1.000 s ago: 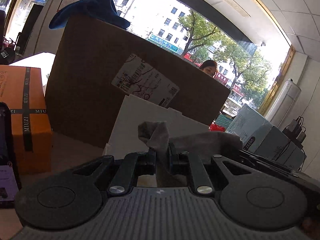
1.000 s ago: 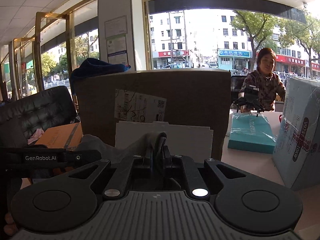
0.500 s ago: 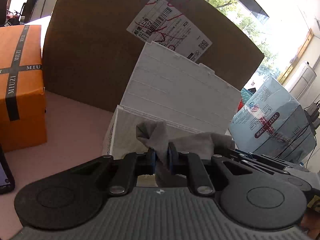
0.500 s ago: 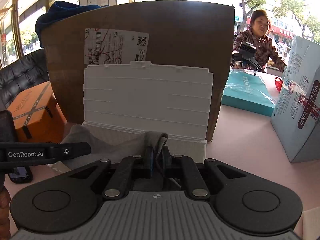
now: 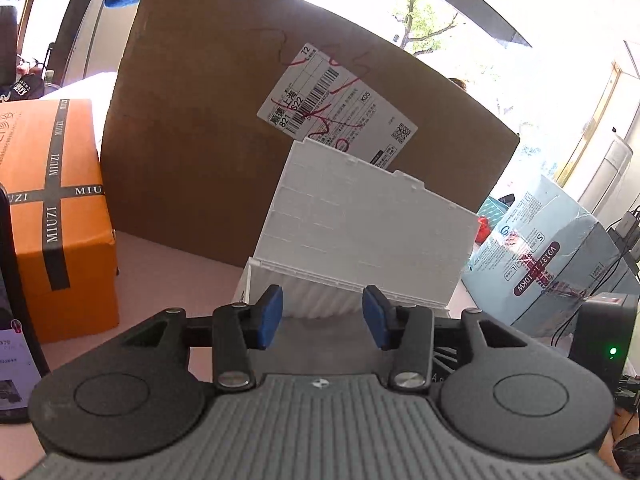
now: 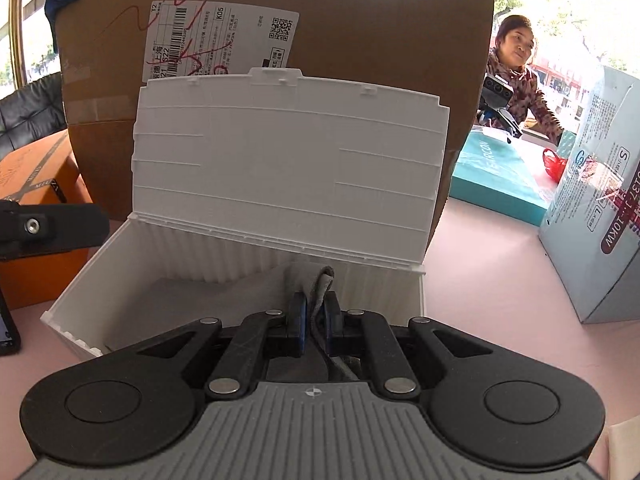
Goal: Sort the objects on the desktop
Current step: 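Carry the grey cloth with the left gripper into the white box and release, then withdraw the open left gripper out of the white box, then move the left gripper over the cream rolled cloth on the table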
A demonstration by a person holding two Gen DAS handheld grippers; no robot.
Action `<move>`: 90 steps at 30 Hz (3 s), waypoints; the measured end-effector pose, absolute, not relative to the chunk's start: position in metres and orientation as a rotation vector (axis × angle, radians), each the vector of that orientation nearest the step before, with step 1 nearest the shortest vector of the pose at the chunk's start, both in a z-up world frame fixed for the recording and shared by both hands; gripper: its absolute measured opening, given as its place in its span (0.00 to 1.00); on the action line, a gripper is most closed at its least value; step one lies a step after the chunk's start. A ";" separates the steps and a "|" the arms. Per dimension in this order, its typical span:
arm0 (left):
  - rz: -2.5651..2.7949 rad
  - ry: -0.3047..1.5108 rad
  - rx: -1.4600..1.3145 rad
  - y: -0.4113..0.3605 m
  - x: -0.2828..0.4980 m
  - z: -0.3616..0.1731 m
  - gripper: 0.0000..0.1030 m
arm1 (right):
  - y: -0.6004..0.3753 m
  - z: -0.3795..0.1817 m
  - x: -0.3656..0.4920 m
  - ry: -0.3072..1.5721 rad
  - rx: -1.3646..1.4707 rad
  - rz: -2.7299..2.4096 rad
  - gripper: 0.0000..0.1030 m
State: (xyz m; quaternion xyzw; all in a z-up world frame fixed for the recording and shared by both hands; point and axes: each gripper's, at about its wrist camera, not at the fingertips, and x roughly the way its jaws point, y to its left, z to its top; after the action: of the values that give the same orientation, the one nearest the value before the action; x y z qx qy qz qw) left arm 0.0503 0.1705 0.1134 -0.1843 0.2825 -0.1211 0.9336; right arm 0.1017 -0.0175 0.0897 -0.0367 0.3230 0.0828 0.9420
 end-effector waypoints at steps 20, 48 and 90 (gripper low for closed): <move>-0.265 0.573 -0.428 0.172 0.050 0.114 0.71 | -0.020 0.109 0.085 0.527 -0.081 0.217 0.82; -0.264 0.532 -0.415 0.167 0.045 0.118 0.75 | 0.004 0.097 0.103 0.695 -0.097 0.276 0.46; -0.673 0.576 -0.046 -0.005 -0.027 0.005 1.00 | -0.311 0.018 -0.166 0.115 0.567 -0.121 1.00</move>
State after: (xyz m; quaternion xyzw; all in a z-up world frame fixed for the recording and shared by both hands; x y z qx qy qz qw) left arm -0.0271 -0.0054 0.0049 -0.0222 0.2786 -0.3257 0.9032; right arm -0.1656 -0.3110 0.0180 0.2795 0.0566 -0.0597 0.9566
